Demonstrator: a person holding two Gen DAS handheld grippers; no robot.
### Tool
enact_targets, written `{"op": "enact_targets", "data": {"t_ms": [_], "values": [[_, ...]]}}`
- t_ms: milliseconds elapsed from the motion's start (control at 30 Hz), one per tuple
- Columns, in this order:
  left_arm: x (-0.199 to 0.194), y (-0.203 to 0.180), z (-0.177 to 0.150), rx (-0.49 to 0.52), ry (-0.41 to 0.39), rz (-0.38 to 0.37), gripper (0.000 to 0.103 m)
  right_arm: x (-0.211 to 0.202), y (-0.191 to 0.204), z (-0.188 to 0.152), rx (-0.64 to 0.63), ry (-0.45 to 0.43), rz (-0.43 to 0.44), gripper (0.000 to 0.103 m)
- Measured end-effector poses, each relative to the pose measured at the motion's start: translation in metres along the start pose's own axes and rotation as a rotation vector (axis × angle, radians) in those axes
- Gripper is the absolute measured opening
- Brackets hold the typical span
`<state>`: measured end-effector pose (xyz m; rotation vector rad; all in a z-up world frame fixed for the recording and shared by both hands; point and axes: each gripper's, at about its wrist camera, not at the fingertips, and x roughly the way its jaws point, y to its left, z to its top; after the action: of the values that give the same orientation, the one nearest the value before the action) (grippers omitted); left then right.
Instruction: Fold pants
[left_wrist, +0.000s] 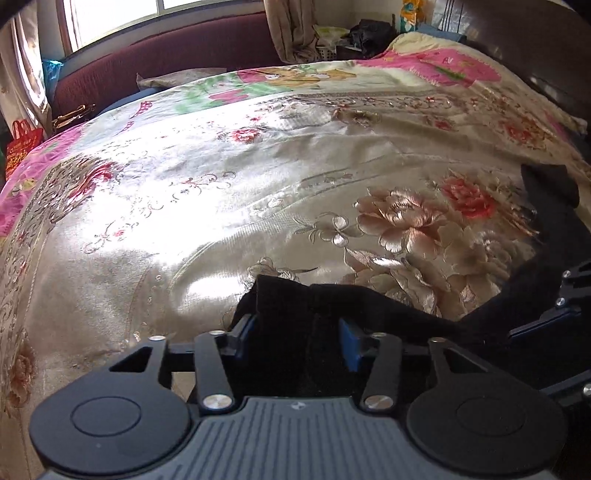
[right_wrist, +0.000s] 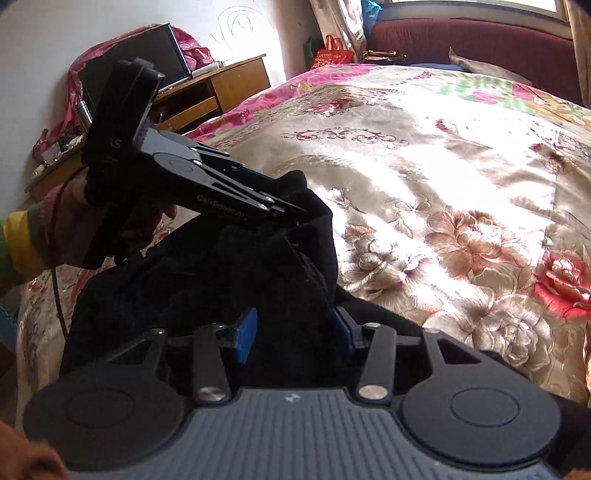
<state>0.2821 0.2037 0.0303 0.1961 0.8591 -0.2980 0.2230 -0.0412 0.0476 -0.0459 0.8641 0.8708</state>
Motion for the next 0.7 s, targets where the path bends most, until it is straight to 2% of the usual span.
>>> {"op": "enact_targets", "data": {"t_ms": [33,133,200,267,300,333,467,567,633,700], "values": [[-0.005,-0.004,-0.004,0.01,-0.004,-0.003,0.039,-0.001,0.002,-0.003,-0.008,0.008,0.003,0.047],[-0.016,-0.01,-0.008,0.013,-0.021,0.006,0.034,0.006,0.006,-0.006,-0.022,0.012,-0.01,0.049],[-0.016,-0.008,-0.003,-0.022,-0.025,0.017,0.031,0.017,0.002,-0.001,0.031,0.018,-0.018,0.048],[-0.023,-0.005,0.001,-0.063,-0.051,0.018,0.029,0.023,0.003,0.005,0.075,0.027,-0.027,0.03],[-0.03,-0.004,0.001,-0.071,-0.066,0.017,0.029,0.021,0.006,0.008,0.072,0.024,-0.033,0.015],[-0.04,-0.004,-0.002,-0.074,-0.091,0.015,0.029,0.015,0.011,0.01,0.059,0.01,-0.03,0.011],[-0.102,0.01,-0.03,-0.146,-0.196,0.011,0.028,-0.028,0.053,0.01,-0.092,-0.088,-0.019,0.009],[-0.158,0.018,-0.072,-0.237,-0.273,0.004,0.029,-0.053,0.112,-0.009,-0.359,-0.159,-0.066,0.009],[-0.185,0.016,-0.101,-0.279,-0.294,0.012,0.029,-0.057,0.143,-0.028,-0.453,-0.155,-0.03,0.009],[-0.205,0.011,-0.138,-0.325,-0.288,0.021,0.029,-0.051,0.167,-0.051,-0.491,-0.113,0.008,0.009]]}}
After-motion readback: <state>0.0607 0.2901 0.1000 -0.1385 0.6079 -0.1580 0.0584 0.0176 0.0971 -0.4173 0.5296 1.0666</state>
